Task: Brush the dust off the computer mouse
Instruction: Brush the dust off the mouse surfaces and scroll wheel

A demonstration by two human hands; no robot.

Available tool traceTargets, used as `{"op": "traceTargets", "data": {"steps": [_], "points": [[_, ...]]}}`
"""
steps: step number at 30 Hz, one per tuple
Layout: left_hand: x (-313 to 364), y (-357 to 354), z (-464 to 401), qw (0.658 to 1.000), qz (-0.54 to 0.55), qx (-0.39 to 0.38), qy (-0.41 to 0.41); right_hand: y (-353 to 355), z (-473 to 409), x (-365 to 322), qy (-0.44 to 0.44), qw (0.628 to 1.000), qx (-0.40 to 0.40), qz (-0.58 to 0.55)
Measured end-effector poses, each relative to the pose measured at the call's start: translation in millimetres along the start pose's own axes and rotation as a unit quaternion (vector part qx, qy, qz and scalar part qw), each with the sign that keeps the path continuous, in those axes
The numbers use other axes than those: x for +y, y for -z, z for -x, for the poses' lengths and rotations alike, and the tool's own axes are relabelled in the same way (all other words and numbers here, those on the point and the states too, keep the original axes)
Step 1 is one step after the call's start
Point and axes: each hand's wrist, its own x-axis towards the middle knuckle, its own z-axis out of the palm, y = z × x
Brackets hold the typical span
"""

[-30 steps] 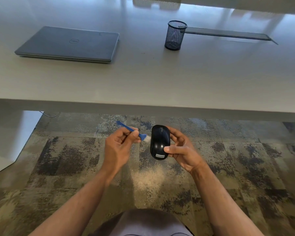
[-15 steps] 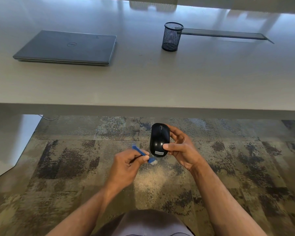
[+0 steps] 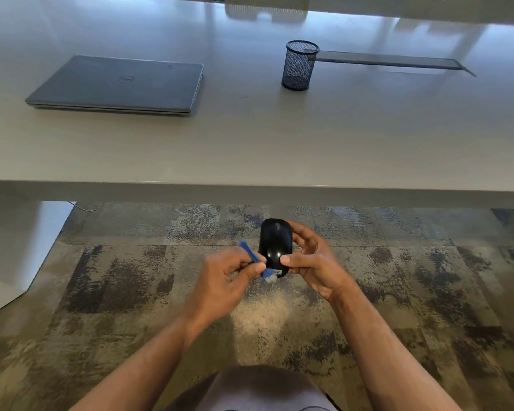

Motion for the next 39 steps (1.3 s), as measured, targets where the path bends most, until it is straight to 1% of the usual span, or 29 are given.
{"op": "traceTargets", "data": {"steps": [2, 3, 5, 7, 9, 10, 13, 17, 21, 25, 32, 39], "points": [[-3, -3, 6, 0.999, -0.044, -0.022, -0.009, 2, 1, 0, 0.0, 1.0, 0.005, 0.004], [-4, -3, 5, 0.999, -0.045, -0.023, -0.006, 1, 2, 0, 0.0, 1.0, 0.006, 0.005], [-1, 2, 1, 1.0, -0.016, -0.009, 0.019, 1, 3, -1, -0.003, 1.0, 0.006, 0.005], [6, 10, -8, 0.999, 0.032, 0.023, 0.029, -1, 5, -2, -0.004, 1.0, -0.001, 0.004], [11, 18, -21, 0.993, 0.085, 0.061, 0.063, -3, 6, -2, -0.003, 1.0, -0.014, 0.005], [11, 21, -27, 0.989, 0.093, 0.078, 0.088, -4, 7, -2, -0.002, 1.0, -0.023, 0.005], [-2, 31, -45, 0.982, 0.061, 0.086, 0.156, -7, 9, -4, -0.002, 0.999, -0.05, 0.005], [-11, 33, -59, 0.971, 0.079, 0.059, 0.219, -10, 11, -6, -0.003, 0.997, -0.082, 0.009], [-8, 28, -66, 0.959, 0.131, -0.01, 0.25, -13, 11, -8, -0.005, 0.995, -0.098, 0.019], [-4, 18, -70, 0.949, 0.129, -0.069, 0.279, -15, 13, -10, -0.011, 0.993, -0.119, 0.023], [6, 9, -75, 0.939, 0.131, -0.13, 0.291, -17, 16, -9, -0.026, 0.99, -0.134, 0.041], [8, 9, -76, 0.923, 0.161, -0.159, 0.311, -15, 17, -7, -0.044, 0.988, -0.137, 0.052]]}}
